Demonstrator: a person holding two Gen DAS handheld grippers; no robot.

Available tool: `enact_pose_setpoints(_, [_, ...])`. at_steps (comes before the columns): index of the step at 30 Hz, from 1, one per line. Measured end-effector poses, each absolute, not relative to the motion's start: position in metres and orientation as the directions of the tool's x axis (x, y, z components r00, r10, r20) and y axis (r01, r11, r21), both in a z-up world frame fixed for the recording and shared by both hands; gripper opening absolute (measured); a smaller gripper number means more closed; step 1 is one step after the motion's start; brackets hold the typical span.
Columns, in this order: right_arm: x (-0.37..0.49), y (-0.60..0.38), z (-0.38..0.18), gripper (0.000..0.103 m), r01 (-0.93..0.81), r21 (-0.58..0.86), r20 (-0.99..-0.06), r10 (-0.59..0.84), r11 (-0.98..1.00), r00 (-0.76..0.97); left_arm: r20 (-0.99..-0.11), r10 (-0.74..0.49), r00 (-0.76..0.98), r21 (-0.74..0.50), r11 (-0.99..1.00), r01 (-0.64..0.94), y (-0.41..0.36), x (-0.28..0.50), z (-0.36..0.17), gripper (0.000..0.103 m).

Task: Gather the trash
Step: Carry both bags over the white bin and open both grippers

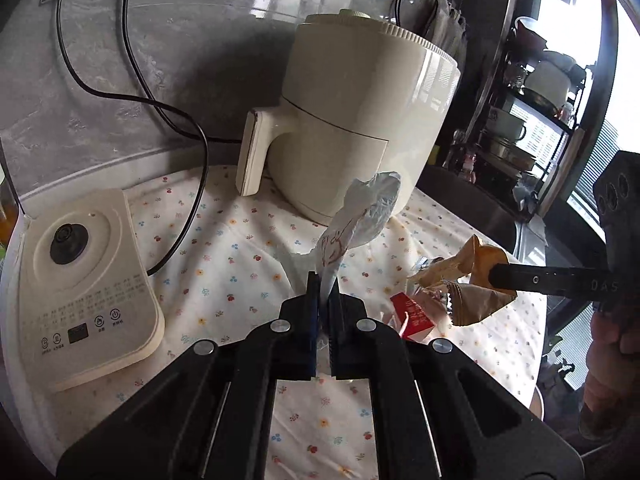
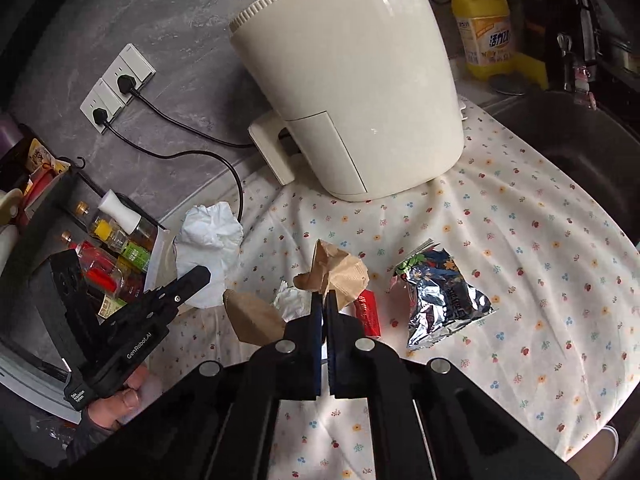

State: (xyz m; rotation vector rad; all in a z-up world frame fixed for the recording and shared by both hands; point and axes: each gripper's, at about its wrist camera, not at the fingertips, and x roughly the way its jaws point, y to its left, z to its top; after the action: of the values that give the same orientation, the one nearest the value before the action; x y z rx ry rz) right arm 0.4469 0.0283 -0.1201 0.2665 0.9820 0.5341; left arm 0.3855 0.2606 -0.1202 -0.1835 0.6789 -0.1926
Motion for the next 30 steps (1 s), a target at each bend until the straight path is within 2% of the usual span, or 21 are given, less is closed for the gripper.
enact_pose_setpoints(12, [0.388, -0.091, -0.106, 0.003, -0.175, 0.463, -0.689, 0.477, 0.869, 0.546, -0.586, -0.361, 0.726, -0.253, 0.932, 0.260, 0.155, 0.372, -0.104, 0.005])
enact_pose_setpoints(30, [0.279, -0.315, -0.134, 0.004, 0.089, 0.456, -0.750, 0.329, 0.885, 0.574, -0.646, -0.524, 0.554, -0.291, 0.841, 0.456, -0.066, 0.320, -0.128, 0.005])
